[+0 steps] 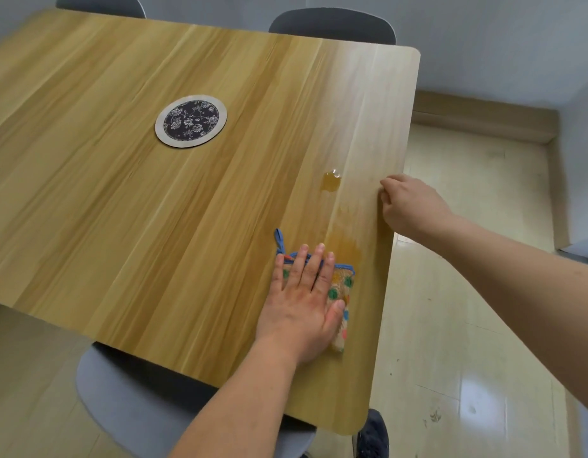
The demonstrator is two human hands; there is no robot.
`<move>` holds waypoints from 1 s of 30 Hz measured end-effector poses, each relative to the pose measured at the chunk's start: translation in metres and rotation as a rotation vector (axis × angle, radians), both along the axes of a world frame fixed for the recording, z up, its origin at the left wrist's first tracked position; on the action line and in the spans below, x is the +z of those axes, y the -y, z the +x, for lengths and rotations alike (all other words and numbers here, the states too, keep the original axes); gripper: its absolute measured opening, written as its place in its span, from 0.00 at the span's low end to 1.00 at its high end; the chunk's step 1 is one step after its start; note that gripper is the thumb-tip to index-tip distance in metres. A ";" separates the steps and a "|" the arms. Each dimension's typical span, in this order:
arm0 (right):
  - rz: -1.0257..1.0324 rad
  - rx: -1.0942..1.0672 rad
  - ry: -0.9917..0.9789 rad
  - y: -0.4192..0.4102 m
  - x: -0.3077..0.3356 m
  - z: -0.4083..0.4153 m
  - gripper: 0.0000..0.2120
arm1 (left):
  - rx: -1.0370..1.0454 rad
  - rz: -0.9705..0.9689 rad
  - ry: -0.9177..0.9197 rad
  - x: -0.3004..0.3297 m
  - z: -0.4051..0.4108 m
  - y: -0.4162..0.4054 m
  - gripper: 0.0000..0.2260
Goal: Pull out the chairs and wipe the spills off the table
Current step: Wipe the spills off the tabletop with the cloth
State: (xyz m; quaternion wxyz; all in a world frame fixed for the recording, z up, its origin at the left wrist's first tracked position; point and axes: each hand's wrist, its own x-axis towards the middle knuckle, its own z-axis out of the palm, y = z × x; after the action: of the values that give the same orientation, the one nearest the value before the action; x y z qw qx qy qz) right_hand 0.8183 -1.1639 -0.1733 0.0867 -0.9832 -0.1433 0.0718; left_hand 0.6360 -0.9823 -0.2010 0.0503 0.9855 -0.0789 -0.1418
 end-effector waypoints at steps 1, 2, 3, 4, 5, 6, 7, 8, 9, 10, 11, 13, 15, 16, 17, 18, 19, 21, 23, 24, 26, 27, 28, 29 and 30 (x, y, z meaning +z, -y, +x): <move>0.000 0.005 0.030 0.000 -0.002 0.007 0.13 | 0.004 0.005 -0.001 0.000 0.011 0.002 0.31; -0.008 0.006 0.059 0.000 -0.006 0.016 0.14 | 0.007 0.015 -0.001 -0.002 0.020 0.004 0.31; -0.006 0.005 0.081 0.001 -0.009 0.028 0.15 | 0.009 0.032 -0.002 -0.004 0.034 0.007 0.31; -0.012 -0.005 0.080 0.000 -0.011 0.032 0.16 | 0.005 0.045 -0.006 -0.003 0.039 0.007 0.31; -0.018 -0.015 0.070 -0.001 -0.014 0.038 0.17 | 0.002 0.051 -0.007 -0.002 0.047 0.008 0.31; -0.020 -0.021 0.058 -0.002 -0.016 0.045 0.19 | 0.004 0.050 -0.009 -0.002 0.055 0.009 0.31; -0.024 -0.025 0.048 -0.001 -0.018 0.053 0.20 | 0.008 0.053 -0.008 -0.003 0.064 0.010 0.31; -0.015 -0.028 0.042 -0.001 -0.021 0.063 0.21 | 0.014 0.052 -0.007 -0.004 0.073 0.012 0.31; -0.012 -0.033 0.037 -0.001 -0.024 0.071 0.22 | 0.017 0.055 -0.005 -0.005 0.082 0.012 0.31; -0.002 -0.041 0.025 -0.001 -0.026 0.080 0.24 | 0.022 0.054 0.002 -0.005 0.091 0.013 0.31; 0.006 -0.046 0.016 -0.001 -0.027 0.090 0.25 | 0.025 0.061 0.005 -0.005 0.101 0.013 0.31; 0.008 -0.051 0.013 -0.001 -0.031 0.108 0.26 | 0.037 0.071 0.006 -0.006 0.119 0.014 0.31; 0.005 -0.048 0.019 -0.001 -0.038 0.114 0.27 | 0.036 0.085 0.009 -0.007 0.136 0.014 0.31; 0.027 -0.055 0.018 0.000 -0.043 0.117 0.27 | 0.037 0.091 0.013 -0.008 0.147 0.015 0.32; 0.053 -0.070 0.021 0.000 -0.046 0.114 0.27 | 0.037 0.093 0.017 -0.008 0.155 0.015 0.33; 0.072 -0.078 0.031 0.001 -0.049 0.113 0.27 | 0.040 0.093 0.022 -0.008 0.164 0.015 0.33; 0.070 -0.074 0.045 0.000 -0.050 0.113 0.27 | 0.045 0.093 0.024 -0.009 0.173 0.015 0.33; 0.039 -0.058 0.069 0.000 -0.050 0.115 0.27 | 0.057 0.101 0.026 -0.009 0.192 0.016 0.32; 0.036 -0.057 0.080 -0.001 -0.050 0.114 0.27 | 0.074 0.100 0.029 -0.009 0.211 0.017 0.31; 0.042 -0.057 0.086 -0.001 -0.050 0.114 0.27 | 0.083 0.097 0.033 -0.008 0.221 0.018 0.31; 0.048 -0.048 0.106 0.001 -0.049 0.115 0.27 | 0.090 0.096 0.039 -0.006 0.240 0.020 0.31; 0.054 -0.042 0.116 0.001 -0.049 0.116 0.27 | 0.089 0.098 0.041 -0.005 0.249 0.021 0.31; 0.070 -0.039 0.126 0.001 -0.050 0.117 0.26 | 0.087 0.099 0.044 -0.004 0.256 0.021 0.31; 0.093 -0.040 0.132 0.002 -0.050 0.119 0.26 | 0.086 0.098 0.045 -0.004 0.264 0.022 0.31; 0.114 -0.041 0.133 0.004 -0.051 0.120 0.26 | 0.082 0.096 0.042 -0.004 0.271 0.022 0.31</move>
State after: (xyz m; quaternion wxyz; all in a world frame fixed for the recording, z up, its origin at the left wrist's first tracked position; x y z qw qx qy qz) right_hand 0.9386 -1.1676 -0.2247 0.1342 -0.9820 -0.1326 -0.0036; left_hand 0.9068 -1.0047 -0.2046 0.0068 0.9919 -0.0326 -0.1226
